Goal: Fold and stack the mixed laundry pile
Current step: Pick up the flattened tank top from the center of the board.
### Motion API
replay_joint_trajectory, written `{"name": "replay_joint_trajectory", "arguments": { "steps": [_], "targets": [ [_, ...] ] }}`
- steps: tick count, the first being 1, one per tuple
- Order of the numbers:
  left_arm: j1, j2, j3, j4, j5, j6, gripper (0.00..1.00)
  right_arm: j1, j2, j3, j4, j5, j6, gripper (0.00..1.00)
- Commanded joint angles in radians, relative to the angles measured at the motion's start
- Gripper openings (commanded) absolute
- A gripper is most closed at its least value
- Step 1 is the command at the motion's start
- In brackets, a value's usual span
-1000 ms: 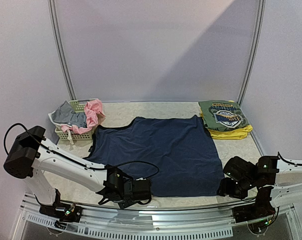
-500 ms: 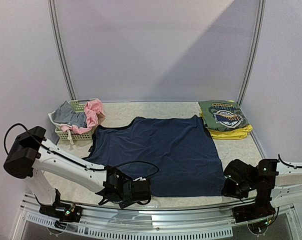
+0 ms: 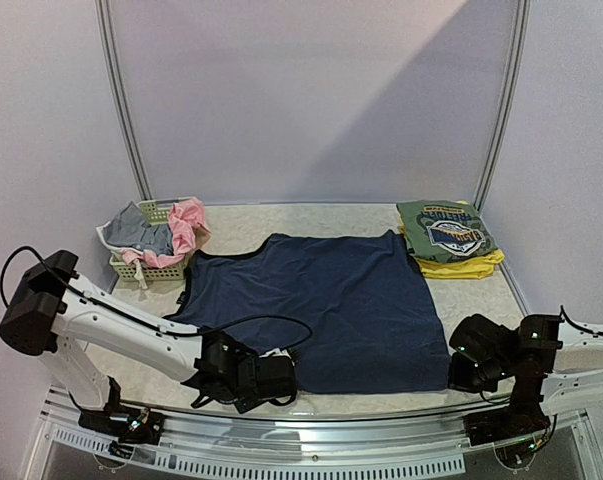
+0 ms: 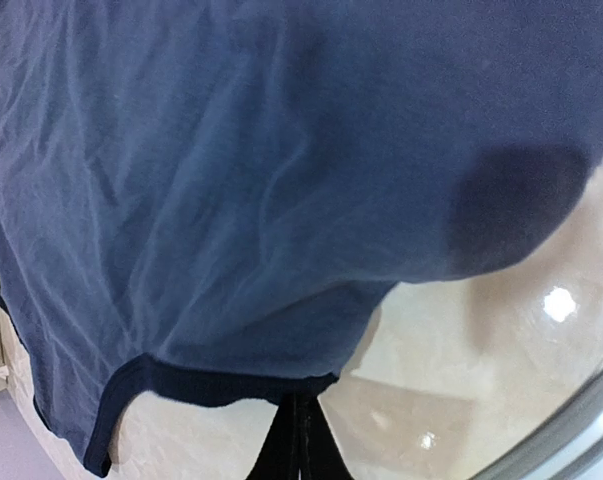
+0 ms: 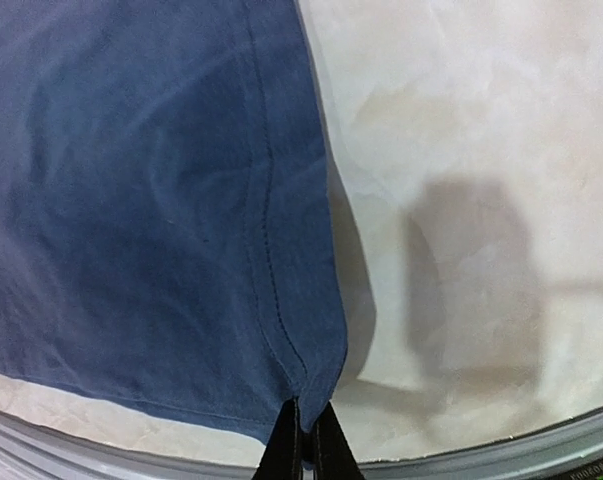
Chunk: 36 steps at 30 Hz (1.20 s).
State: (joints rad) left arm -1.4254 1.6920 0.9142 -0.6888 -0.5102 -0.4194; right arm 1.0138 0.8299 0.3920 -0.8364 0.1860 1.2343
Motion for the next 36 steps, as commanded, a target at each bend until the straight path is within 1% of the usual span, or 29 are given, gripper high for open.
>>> {"name": "replay_joint_trajectory", "arguments": {
  "steps": [1,3,7,14,18,24,27,28,29,31,33,36],
  "targets": [
    [0.012,-0.082,-0.027,-0.013,0.004,-0.016,0.00,0.004,-0.046,0.083,-0.126,0.089,-0.010,0.00],
    [0.013,-0.100,-0.027,-0.028,0.006,-0.018,0.00,0.004,-0.072,0.100,-0.154,0.116,-0.007,0.00],
    [0.011,-0.117,0.001,-0.109,-0.007,-0.043,0.00,0.004,-0.107,0.127,-0.180,0.142,-0.007,0.00],
    [0.004,-0.226,-0.024,-0.202,-0.025,-0.115,0.00,0.003,-0.085,0.166,-0.175,0.147,-0.026,0.00],
    [-0.005,-0.285,-0.050,-0.215,-0.020,-0.141,0.00,0.004,-0.076,0.148,-0.127,0.100,-0.037,0.00],
    [-0.027,-0.288,-0.046,-0.273,-0.035,-0.211,0.00,0.003,-0.033,0.099,-0.028,0.002,-0.050,0.00],
    [-0.046,-0.284,-0.050,-0.258,-0.035,-0.214,0.00,0.004,-0.007,0.105,-0.007,-0.012,-0.068,0.00],
    [-0.052,-0.280,-0.050,-0.254,-0.042,-0.212,0.02,0.004,-0.001,0.111,-0.010,-0.007,-0.074,0.00],
    [-0.057,-0.271,-0.051,-0.249,-0.054,-0.211,0.08,0.004,0.005,0.115,-0.014,-0.002,-0.077,0.00],
    [-0.059,-0.252,-0.050,-0.225,-0.063,-0.203,0.23,0.004,0.009,0.115,-0.015,0.002,-0.083,0.00],
    [-0.059,-0.220,-0.042,-0.174,-0.048,-0.190,0.34,0.004,0.008,0.113,-0.011,0.000,-0.082,0.00],
    [-0.059,-0.176,-0.031,-0.119,-0.037,-0.187,0.42,0.004,0.005,0.100,-0.003,-0.007,-0.082,0.00]
  ]
}}
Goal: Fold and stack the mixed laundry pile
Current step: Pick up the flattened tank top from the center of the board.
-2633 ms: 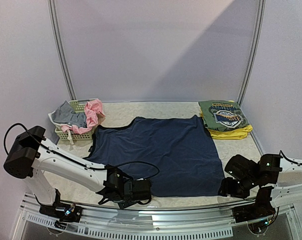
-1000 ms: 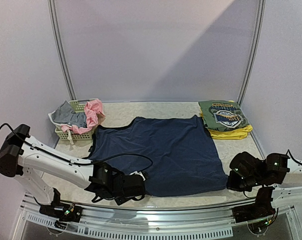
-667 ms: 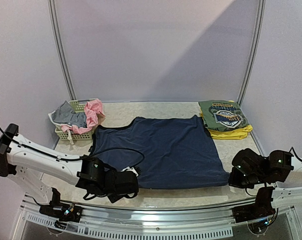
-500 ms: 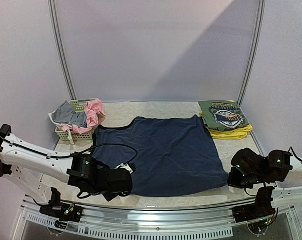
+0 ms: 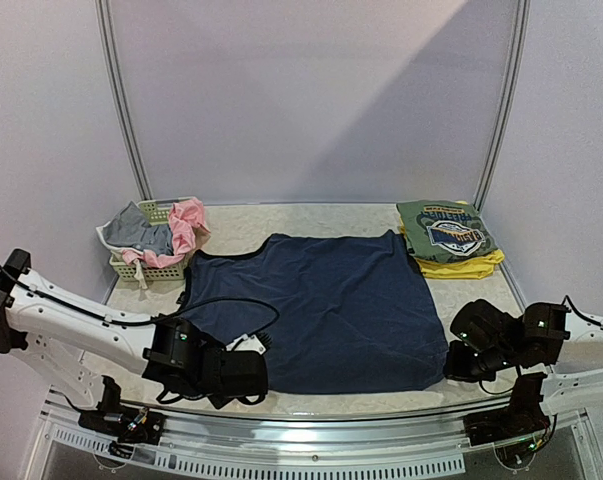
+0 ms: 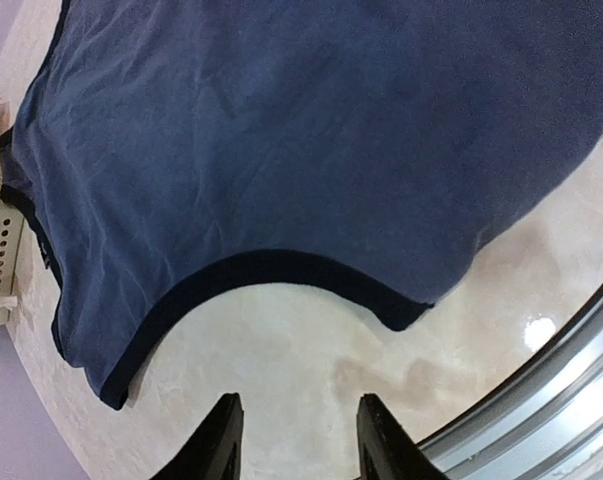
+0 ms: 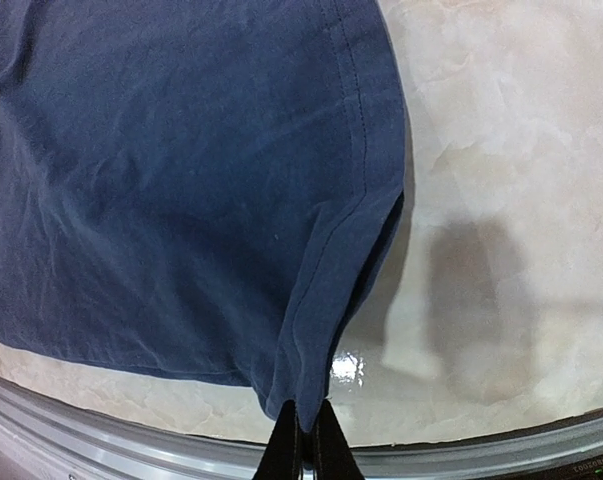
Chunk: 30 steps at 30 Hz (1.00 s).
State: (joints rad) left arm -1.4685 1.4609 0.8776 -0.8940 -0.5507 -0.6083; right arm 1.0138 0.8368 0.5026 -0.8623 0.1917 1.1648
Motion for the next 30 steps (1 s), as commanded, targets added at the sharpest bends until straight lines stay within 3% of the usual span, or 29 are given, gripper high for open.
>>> {"name": "replay_joint_trajectory", "arguments": {
  "steps": [1,19,21,25,30],
  "targets": [
    [-0.016,0.067,0.005,0.109,0.006,0.003,0.42,0.005,-0.003,-0.014,0.026,-0.016,-0.013,0.00],
    [0.042,0.226,-0.038,0.299,0.062,0.099,0.39,0.005,-0.023,-0.057,0.059,-0.024,-0.013,0.00],
    [0.053,0.233,-0.051,0.317,0.073,0.103,0.30,0.004,-0.022,-0.057,0.059,-0.026,-0.014,0.00],
    [0.060,0.238,-0.057,0.312,0.072,0.095,0.01,0.003,-0.022,-0.056,0.058,-0.024,-0.014,0.00],
    [0.057,0.212,-0.059,0.266,0.072,0.071,0.00,0.004,-0.022,-0.049,0.059,-0.022,-0.013,0.00]
  ]
}}
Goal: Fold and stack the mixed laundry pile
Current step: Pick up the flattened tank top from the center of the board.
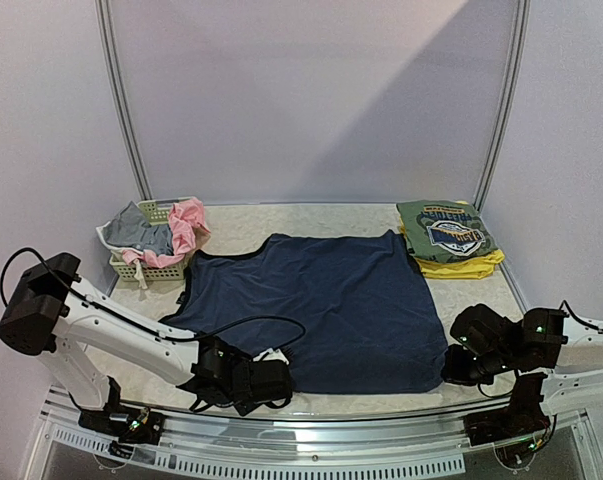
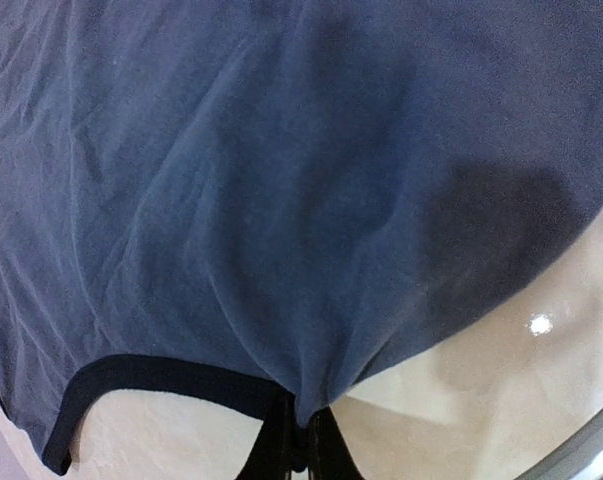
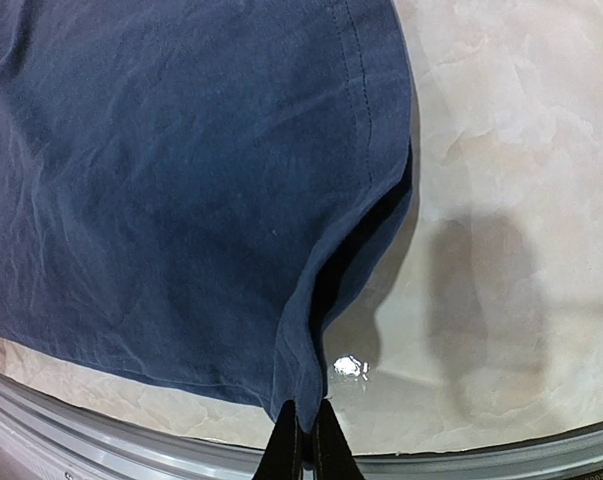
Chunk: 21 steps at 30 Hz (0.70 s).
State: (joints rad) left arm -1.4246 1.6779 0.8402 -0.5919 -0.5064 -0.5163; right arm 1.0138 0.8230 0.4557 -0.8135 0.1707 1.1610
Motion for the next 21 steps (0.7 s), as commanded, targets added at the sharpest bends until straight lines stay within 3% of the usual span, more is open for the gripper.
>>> {"name": "replay_joint_trajectory", "arguments": {
  "steps": [1,10,21],
  "targets": [
    [0.013,-0.016,-0.024,-0.048,0.027,-0.032,0.00,0.004,-0.008,0.001,0.011,0.000,-0.009,0.00],
    [0.012,-0.122,-0.051,-0.098,0.032,-0.081,0.00,0.005,-0.018,0.054,-0.057,0.011,-0.005,0.00],
    [0.094,-0.131,0.068,-0.126,0.006,0.024,0.00,0.003,-0.011,0.184,-0.115,0.187,-0.020,0.00]
  ]
}}
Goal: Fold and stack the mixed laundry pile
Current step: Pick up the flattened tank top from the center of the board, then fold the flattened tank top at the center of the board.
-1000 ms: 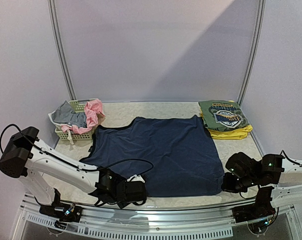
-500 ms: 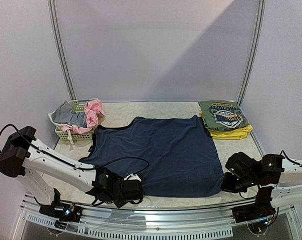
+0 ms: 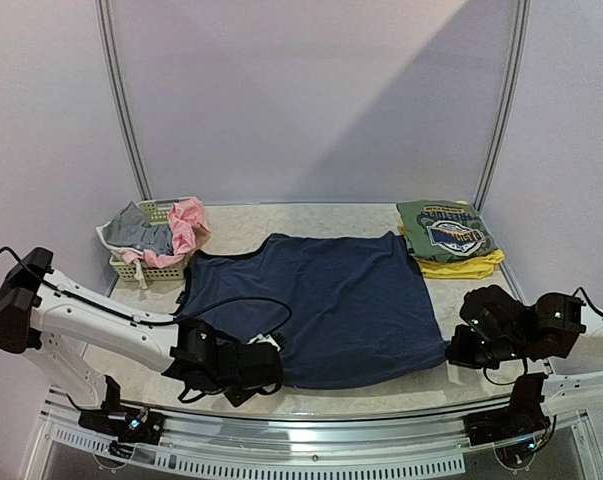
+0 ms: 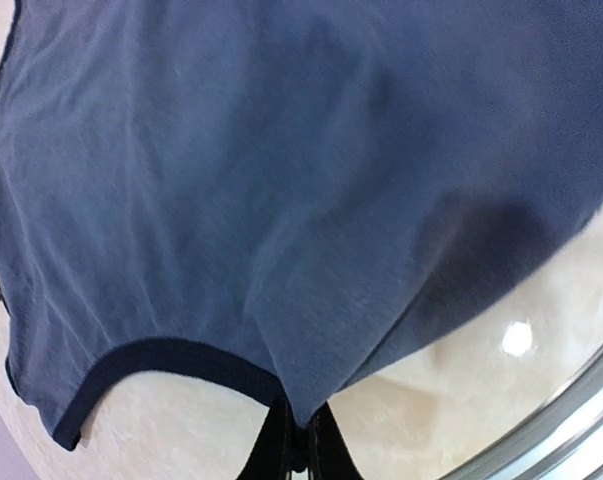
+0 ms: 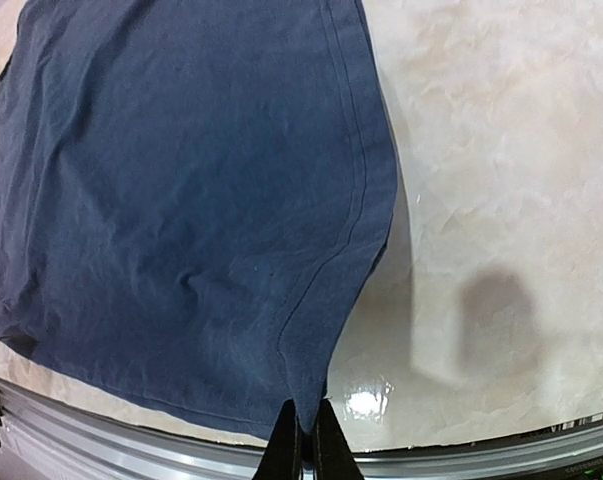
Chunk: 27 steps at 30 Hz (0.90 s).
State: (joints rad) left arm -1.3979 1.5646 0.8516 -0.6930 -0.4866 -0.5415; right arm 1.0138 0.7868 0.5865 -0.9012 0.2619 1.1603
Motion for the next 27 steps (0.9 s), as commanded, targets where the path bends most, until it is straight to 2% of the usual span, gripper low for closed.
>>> {"name": "replay_joint_trajectory", "arguments": {
  "steps": [1,12,27],
  "targets": [
    [0.085,-0.021,0.066,-0.031,-0.014,0.057,0.00,0.004,0.040,0.066,-0.028,0.118,-0.023,0.00],
    [0.225,-0.046,0.165,-0.084,-0.045,0.123,0.00,-0.007,0.152,0.180,-0.038,0.346,-0.037,0.00],
    [0.373,0.074,0.269,-0.066,-0.045,0.202,0.00,-0.152,0.333,0.172,0.171,0.365,-0.111,0.00]
  ]
}}
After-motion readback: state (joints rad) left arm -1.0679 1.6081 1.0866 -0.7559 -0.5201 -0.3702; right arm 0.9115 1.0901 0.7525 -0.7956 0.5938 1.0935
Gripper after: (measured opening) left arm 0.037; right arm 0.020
